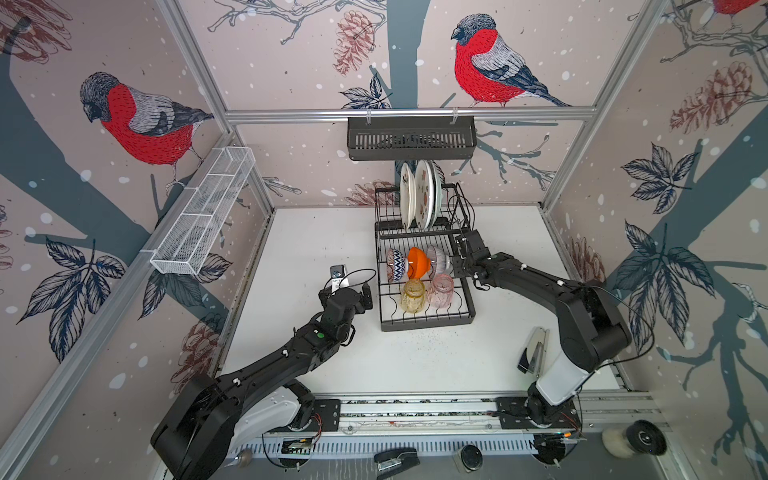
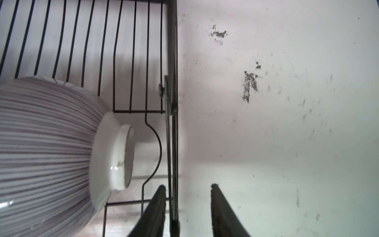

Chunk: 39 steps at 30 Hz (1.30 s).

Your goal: Unload the mixed dishes from the dish rack

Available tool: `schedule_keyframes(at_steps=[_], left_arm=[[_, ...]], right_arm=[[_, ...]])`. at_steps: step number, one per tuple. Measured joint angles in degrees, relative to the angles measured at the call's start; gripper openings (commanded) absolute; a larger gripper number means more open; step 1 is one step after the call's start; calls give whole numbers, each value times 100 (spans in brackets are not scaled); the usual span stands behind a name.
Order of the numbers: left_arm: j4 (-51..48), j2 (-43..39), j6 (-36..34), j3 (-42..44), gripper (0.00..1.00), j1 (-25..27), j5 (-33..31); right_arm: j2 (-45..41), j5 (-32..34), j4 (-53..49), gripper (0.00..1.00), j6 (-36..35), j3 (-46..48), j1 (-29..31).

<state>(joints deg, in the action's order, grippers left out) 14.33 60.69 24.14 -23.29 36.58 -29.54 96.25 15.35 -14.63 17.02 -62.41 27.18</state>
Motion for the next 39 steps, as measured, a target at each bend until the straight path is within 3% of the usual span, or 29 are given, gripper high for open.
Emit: schedule_keyframes(at_steps=[7,11,22,39], left_arm=[[-2,131,0,-9,98,0,2],[0,162,2,-20,98,0,72],[63,313,46,-70,98,0,205],[61,160,44,-70,97,0,177]], right_arm=[[-520,-579,-599,63,363,254,-109],[-1086,-1064,-761,67,717,614,-109],[-1434,-1397,-479,65,953,911,-149],[-586,-909,-527,59,424,192,-273]])
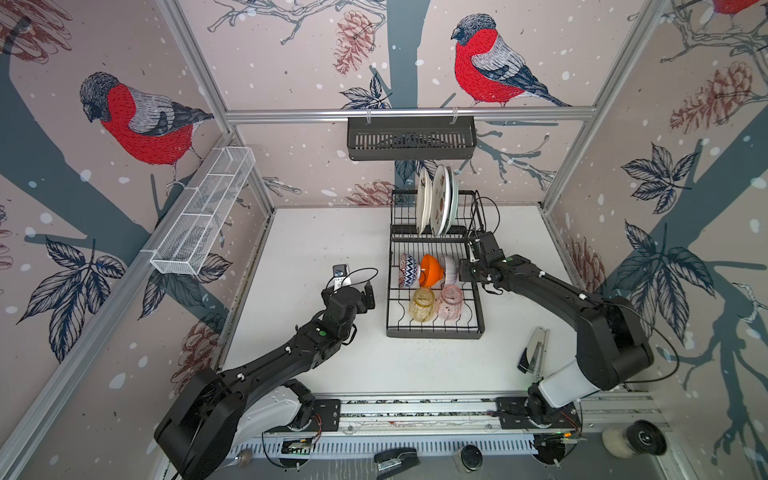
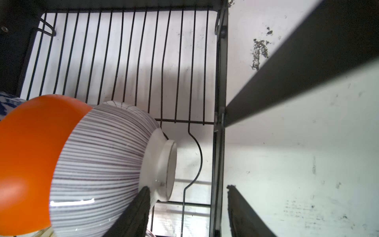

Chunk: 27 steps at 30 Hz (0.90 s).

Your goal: Unload the mixed dishes from the dish rack

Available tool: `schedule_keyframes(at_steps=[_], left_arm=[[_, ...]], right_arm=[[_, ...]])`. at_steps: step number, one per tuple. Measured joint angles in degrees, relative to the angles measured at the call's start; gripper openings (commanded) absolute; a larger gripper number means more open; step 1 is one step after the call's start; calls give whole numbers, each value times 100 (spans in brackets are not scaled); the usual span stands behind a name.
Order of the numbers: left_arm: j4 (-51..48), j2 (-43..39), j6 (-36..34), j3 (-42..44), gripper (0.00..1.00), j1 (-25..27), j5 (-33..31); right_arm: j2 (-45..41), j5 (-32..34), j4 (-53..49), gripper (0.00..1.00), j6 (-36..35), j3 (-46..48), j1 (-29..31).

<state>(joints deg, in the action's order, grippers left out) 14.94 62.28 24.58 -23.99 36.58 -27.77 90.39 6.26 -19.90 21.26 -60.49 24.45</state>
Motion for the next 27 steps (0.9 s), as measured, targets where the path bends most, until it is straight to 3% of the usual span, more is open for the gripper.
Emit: schedule_keyframes(at_steps=[7,11,18,27], left_arm=[[0,-33,-2,4,97,0,-83],[-2,-35,-2,4,98,0,-85],[-4,-70,-2,11,98,0,-94],[-9,-87,-2,11,98,0,-94]], right_arm=[[306,-26,-162,59,-227,-413,-140],[385,-44,-175,65,-323,-503,-160],[52,-68,531,72,-306,308,-79],[-579,-105,918,73,-197,1012,107]])
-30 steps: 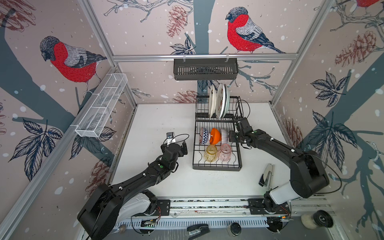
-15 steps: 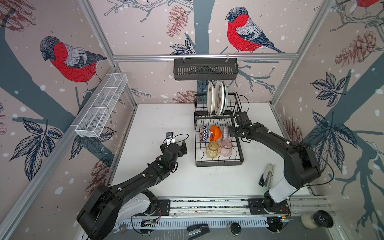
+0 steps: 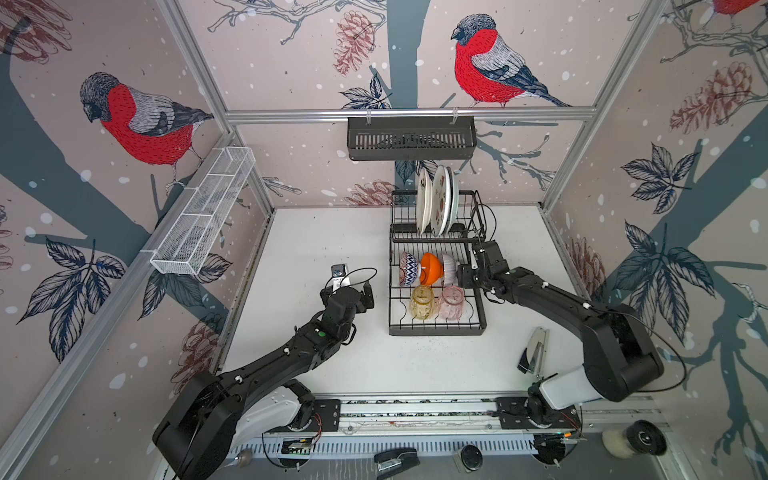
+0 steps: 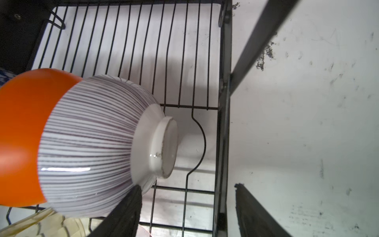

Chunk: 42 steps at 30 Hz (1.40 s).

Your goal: Unload the mixed dishes from the dish rack

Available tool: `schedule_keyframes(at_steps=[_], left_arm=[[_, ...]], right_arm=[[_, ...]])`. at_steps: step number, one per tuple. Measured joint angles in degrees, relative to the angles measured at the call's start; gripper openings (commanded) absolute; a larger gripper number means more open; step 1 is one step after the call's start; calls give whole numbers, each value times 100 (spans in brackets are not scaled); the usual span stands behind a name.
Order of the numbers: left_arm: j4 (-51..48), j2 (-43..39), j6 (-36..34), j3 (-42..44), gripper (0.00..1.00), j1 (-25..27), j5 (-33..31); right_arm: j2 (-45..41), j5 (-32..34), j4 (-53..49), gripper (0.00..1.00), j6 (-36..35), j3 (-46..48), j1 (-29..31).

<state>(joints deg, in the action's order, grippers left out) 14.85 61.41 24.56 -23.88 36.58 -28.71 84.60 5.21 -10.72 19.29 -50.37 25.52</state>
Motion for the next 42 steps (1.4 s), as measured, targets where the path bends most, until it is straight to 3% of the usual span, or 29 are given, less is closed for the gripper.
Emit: schedule_keyframes(at_steps=[17,25,28,31,35,42], left_arm=[[-13,-144,7,15,98,0,17],[-15,-173,9,20,97,0,20],[-15,-175,9,20,98,0,20],[-15,-175,9,20,98,0,22],[-15,-175,9,24,98,0,22],[-15,-146,11,24,97,0,26]], right_arm=[[-866,35,-234,75,-15,595,142],[-673,83,-7,65,11,592,144],[-603,103,72,56,37,601,146],[-584,173,155,57,74,667,170],[-671,302,385,66,155,938,199],[-1043,483,914,68,308,1530,337]])
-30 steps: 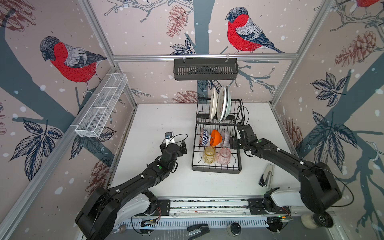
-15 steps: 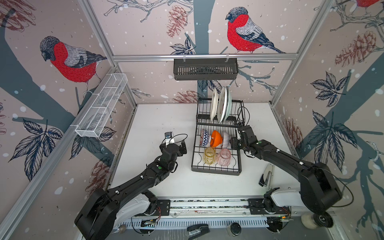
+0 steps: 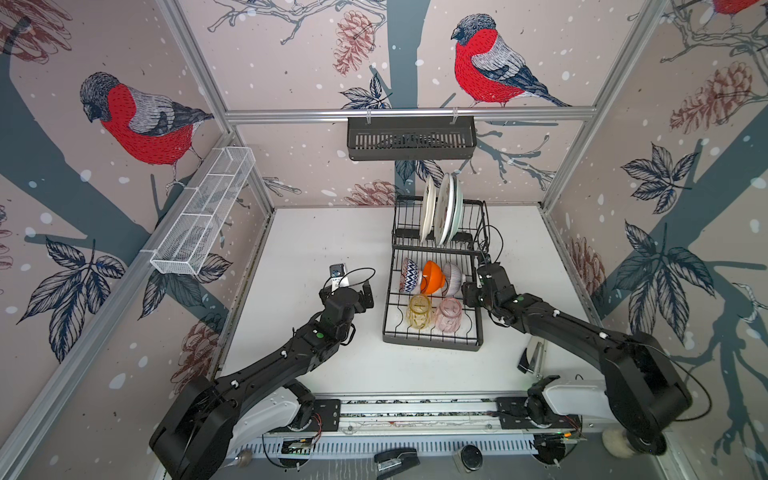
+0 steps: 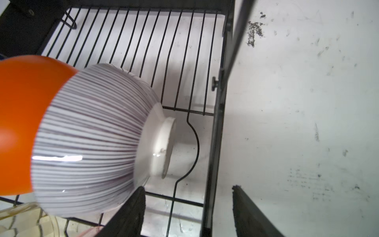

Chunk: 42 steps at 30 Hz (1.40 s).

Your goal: Unload the mixed dishes from the dish rack

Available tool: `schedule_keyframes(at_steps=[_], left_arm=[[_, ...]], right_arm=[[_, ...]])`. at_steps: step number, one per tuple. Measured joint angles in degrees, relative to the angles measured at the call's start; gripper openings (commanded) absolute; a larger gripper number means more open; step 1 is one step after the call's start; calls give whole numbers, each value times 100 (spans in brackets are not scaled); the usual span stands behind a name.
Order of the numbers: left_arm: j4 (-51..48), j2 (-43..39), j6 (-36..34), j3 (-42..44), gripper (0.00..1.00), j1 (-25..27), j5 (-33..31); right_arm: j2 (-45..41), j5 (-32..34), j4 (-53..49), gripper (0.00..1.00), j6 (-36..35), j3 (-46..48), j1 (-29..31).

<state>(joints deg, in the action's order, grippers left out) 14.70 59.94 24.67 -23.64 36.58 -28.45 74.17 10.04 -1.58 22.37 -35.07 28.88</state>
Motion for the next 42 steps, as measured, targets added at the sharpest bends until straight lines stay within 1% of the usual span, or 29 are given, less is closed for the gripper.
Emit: schedule_keyframes(at_steps=[5,10,15,17,20,24,27,29,30,31,33,36,39,42], left_arm=[[0,11,13,0,98,0,15],[0,11,37,0,98,0,24],[0,11,37,0,97,0,37],[0,11,37,0,98,0,39],[0,11,37,0,97,0,70],[0,7,37,2,97,0,122],[0,7,37,2,97,0,133],[0,7,37,2,98,0,136],[0,7,37,2,98,0,136],[0,4,37,2,98,0,136],[0,-7,37,2,98,0,136],[0,-24,37,4,98,0,136],[0,-24,37,4,98,0,136],[2,-24,37,4,98,0,136]], right_arm=[[-116,111,234,64,160,181,70],[-214,214,319,63,256,426,195],[-573,326,354,63,369,654,330],[-708,345,358,61,448,778,363],[-868,350,356,55,603,942,369],[-892,358,354,41,669,1038,367],[-828,356,365,37,758,1038,365],[-754,348,365,31,761,1027,363],[-710,345,365,26,765,1014,363],[-662,348,363,23,769,992,363],[-590,389,339,22,782,946,358],[-472,527,271,10,765,820,352],[-330,570,46,9,662,612,339],[26,675,-63,8,428,297,328]])
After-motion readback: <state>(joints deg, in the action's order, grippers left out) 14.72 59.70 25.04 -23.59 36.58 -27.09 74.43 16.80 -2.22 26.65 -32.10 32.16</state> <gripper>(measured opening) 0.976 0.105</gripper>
